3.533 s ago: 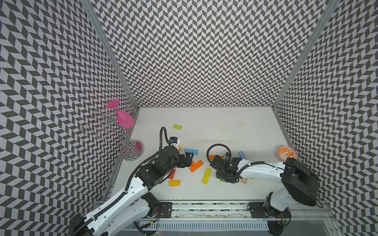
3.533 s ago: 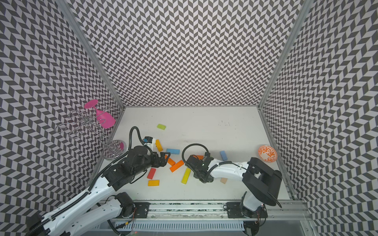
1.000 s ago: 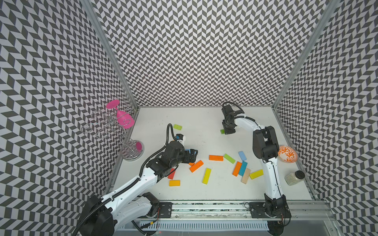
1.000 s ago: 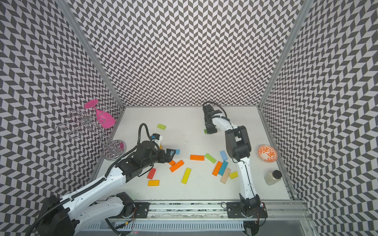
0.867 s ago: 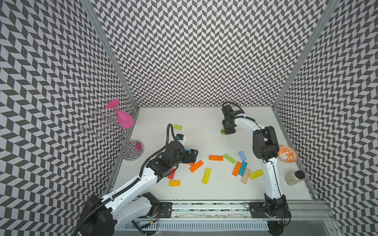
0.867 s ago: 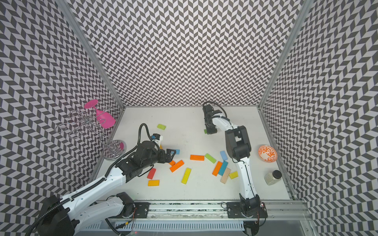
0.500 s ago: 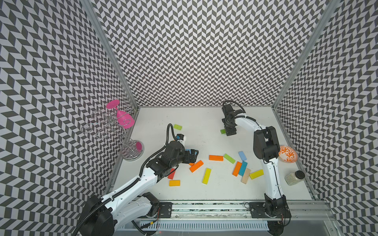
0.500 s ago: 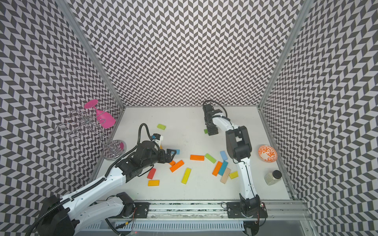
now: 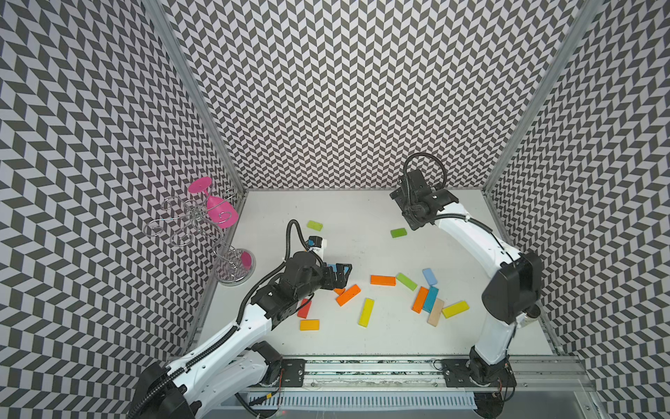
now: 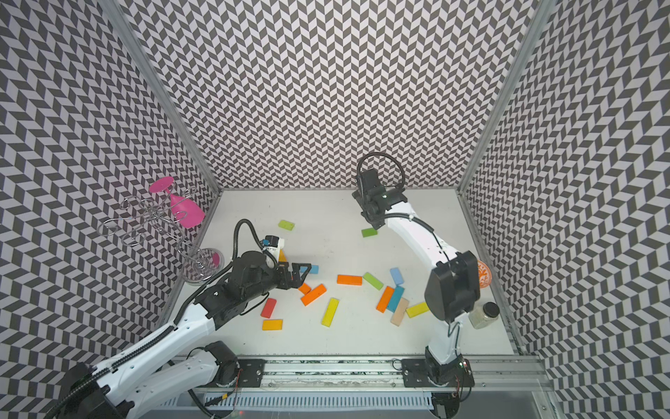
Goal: Assemble a giraffe with building blocks
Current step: Pick up the building block from the center of the board.
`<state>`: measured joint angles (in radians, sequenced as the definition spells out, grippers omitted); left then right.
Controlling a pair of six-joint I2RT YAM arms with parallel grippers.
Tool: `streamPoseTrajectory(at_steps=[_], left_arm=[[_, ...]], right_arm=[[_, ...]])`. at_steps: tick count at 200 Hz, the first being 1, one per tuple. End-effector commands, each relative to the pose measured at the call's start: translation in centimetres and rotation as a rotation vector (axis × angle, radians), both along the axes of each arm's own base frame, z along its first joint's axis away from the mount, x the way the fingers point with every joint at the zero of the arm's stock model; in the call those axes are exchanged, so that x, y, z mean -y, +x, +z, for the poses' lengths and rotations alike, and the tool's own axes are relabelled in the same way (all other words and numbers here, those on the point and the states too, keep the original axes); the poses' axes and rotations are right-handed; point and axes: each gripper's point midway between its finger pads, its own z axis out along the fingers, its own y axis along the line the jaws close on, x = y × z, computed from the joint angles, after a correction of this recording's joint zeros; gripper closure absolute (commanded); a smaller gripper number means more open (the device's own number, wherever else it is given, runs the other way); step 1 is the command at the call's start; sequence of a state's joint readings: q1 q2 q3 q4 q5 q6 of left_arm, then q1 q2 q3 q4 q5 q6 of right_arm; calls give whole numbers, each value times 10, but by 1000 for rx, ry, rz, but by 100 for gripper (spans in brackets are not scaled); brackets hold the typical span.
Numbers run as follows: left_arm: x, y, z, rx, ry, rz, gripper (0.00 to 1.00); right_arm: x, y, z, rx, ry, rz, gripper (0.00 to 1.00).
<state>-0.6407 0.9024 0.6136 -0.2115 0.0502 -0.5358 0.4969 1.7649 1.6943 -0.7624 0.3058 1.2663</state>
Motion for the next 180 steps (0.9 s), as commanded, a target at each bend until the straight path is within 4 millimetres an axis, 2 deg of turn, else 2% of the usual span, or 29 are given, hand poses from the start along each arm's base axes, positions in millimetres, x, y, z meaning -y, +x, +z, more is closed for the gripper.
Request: streamPoseTrajectory(at_steps=[1, 24, 40, 52, 77, 117, 153, 180], left_arm=[[-5, -2, 2, 13, -9, 14, 0], [-6, -5, 4, 16, -11, 7, 0], [-4, -7, 4, 8, -17, -3, 0], [-3, -10, 2, -2, -27, -11, 0], [2, -15, -6, -30, -51, -32, 1], [9, -22, -23, -77, -71, -63, 2], [16, -26, -31, -107, -94, -84, 6], [18, -28, -30, -112, -98, -92, 6]], right_arm=[[4, -18, 26, 137, -142, 143, 0], [2, -51, 37, 284, -194, 350, 1], [6, -77, 33, 371, -231, 454, 1], [9, -97, 23, 408, -260, 520, 1], [12, -127, -11, 343, -308, 649, 2], [19, -165, -85, 73, -331, 762, 6], [18, -181, -132, -57, -316, 815, 11], [5, -190, -156, -123, -333, 916, 14]])
